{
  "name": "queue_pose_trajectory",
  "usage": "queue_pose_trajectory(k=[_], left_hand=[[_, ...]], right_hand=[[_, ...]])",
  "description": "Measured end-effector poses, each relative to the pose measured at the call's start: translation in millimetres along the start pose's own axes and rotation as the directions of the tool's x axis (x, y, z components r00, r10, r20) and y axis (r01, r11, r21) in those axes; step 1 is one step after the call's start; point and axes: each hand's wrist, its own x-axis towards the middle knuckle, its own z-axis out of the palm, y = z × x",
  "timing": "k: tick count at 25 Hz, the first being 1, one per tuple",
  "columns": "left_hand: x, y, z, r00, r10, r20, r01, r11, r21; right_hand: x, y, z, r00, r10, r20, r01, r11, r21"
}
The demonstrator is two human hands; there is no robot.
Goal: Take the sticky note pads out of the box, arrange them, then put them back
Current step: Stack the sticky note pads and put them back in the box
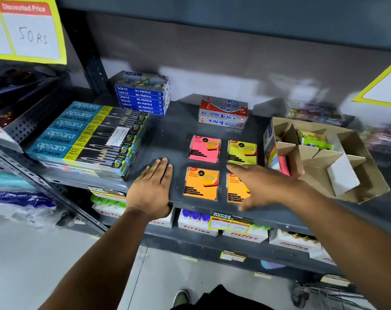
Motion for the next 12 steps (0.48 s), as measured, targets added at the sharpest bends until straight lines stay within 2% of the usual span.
queue_pose_trajectory(k=[8, 12], left_hand=[[-0.4, 0.7, -3.1, 1.0, -0.001, 0.016, 0.001, 1.0, 0.003], [0.9, 2.3, -4.5, 0.999, -0.006, -0.04, 0.005, 1.0, -0.022]], right_hand=[[-0.4, -5.0, -1.2, 0.998, 0.047, -0.043, -0.044, 0.997, 0.059], [20.0, -32.3, -21.3, 0.986, -0.001, -0.167, 0.019, 0.994, 0.104]])
